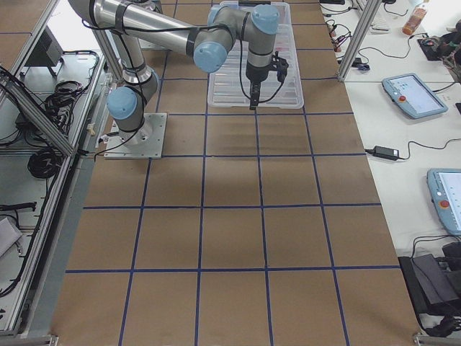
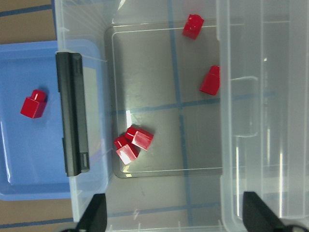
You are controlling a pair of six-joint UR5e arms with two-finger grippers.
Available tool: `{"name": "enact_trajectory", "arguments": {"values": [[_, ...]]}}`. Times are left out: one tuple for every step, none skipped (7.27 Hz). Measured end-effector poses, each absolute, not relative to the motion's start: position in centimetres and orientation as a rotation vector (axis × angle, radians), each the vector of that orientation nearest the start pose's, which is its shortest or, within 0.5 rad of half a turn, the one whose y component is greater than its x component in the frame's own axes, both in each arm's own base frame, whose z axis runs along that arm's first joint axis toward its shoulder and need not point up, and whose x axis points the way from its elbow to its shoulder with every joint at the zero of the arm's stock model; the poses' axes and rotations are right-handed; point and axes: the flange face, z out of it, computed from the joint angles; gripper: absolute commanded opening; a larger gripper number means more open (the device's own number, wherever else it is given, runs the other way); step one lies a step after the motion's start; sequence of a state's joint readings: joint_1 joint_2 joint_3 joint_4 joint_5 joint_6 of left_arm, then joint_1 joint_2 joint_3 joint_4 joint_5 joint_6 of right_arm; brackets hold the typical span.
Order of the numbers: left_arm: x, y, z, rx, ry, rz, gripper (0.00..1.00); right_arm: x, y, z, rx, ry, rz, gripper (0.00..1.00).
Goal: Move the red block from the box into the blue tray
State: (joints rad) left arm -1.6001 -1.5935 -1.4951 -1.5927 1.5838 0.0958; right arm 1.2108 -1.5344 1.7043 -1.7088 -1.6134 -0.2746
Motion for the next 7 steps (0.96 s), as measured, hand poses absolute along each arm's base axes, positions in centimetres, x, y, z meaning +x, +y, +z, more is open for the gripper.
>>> {"name": "enact_trajectory", "arguments": {"values": [[-15.6, -49.9, 51.2, 0.195, 3.125, -0.055, 1.00, -6.4, -50.8, 39.6, 0.141, 3.174, 0.090, 1.00], [-14.5, -50.3, 51.6, 0.157, 3.128, -0.068, 1.00, -6.7, -50.6, 37.6, 0.133, 3.178, 0.098, 1.00], [-12.4, -51.0, 51.9, 0.097, 3.130, -0.071, 1.00, -6.7, -50.2, 36.5, 0.128, 3.179, 0.101, 1.00], [-11.1, -51.2, 51.8, 0.058, 3.132, -0.062, 1.00, -6.5, -50.0, 36.0, 0.129, 3.178, 0.102, 1.00], [-10.7, -51.1, 51.6, 0.039, 3.133, -0.051, 1.00, -6.2, -49.8, 35.8, 0.135, 3.176, 0.098, 1.00], [-10.7, -51.1, 51.4, 0.034, 3.135, -0.046, 1.00, -5.9, -49.8, 35.7, 0.148, 3.172, 0.091, 1.00], [-10.7, -51.1, 51.4, 0.033, 3.136, -0.044, 1.00, -5.4, -49.9, 35.7, 0.156, 3.172, 0.084, 1.00]]}}
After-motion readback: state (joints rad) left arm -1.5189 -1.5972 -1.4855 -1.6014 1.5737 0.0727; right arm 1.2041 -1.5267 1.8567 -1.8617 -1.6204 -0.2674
